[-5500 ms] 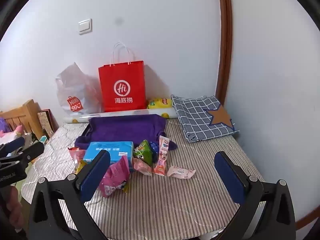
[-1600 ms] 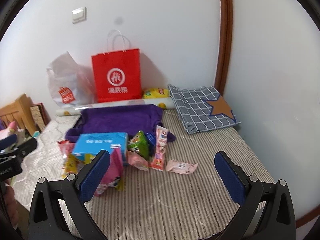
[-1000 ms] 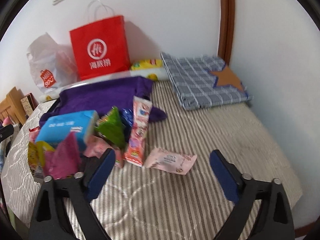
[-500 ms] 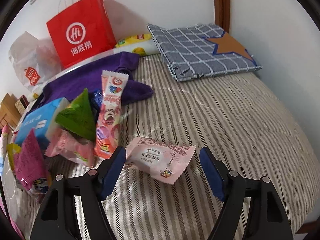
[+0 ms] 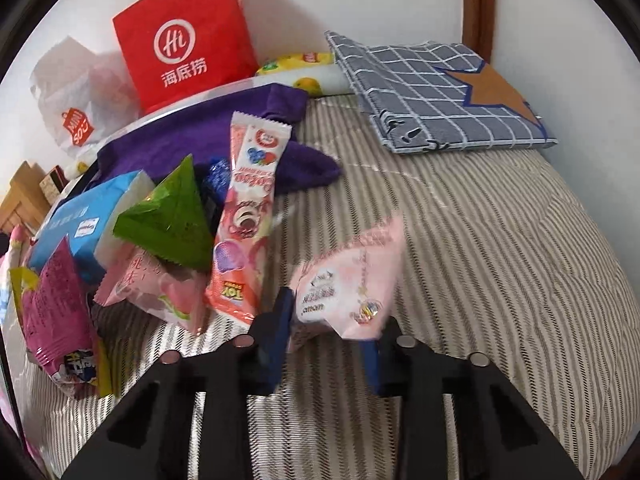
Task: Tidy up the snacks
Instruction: 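Reach the right gripper to the pink candy wrapper and close on it, then grasp the yellow triangular chip bag with the left gripper while the right lifts the wrapper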
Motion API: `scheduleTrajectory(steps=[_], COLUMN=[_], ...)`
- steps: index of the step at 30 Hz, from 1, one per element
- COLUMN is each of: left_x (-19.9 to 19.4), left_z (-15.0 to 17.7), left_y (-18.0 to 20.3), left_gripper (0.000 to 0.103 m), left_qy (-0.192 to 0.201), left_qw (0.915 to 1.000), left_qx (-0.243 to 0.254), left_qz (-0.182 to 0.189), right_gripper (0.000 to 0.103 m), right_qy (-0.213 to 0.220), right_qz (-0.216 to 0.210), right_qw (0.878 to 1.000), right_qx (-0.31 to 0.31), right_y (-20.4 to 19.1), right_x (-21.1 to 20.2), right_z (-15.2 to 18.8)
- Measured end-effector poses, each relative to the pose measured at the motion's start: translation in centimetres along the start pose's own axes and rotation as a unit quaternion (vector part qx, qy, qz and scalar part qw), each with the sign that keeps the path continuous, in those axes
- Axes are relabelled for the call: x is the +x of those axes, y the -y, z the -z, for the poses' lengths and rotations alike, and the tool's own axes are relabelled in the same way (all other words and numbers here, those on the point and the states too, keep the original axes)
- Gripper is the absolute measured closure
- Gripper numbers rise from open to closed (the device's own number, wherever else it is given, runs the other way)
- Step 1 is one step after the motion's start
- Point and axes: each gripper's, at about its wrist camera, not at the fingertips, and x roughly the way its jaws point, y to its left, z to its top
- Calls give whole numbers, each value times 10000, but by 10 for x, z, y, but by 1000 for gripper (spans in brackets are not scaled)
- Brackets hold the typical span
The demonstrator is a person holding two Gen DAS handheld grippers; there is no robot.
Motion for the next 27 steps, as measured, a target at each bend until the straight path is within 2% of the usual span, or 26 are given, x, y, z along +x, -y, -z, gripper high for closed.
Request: scheduleTrajectory(steps=[8,14,17,20,22,24,27], left_x=[-9,-12,-12,-5,2,7,12], left_z=[4,13,22,33,39,45,52], left_y=[-13,-18,-13,-6,0,4,8], left_gripper=[1,1,1,7,14,27,35], left_qy=[60,1,-88,-297,-459,-563,-676], left_qw=[10000,9999,9995,9976,9965,9958,9948], left_qx=[-66,-97,-30,58,76,110,154], left_qz=[-33,114,316,625,690,715,743], right_gripper=[76,76,76,76,76,76,76], right_qy=[463,665,739,813,853,900,954], right_qz=[-77,-46,-21,-22,-50,-59,-71], right_qw=[9989,9978,9973,9967,9963,9959,9954], right_qx=[4,9,28,-3,-37,-55,-94], right_y=[-1,-4,-5,-8,-10,-11,-12], right_x=[-23,-44,-53,-62,-68,-73,-80], right_z=[1,3,6,10,13,15,19])
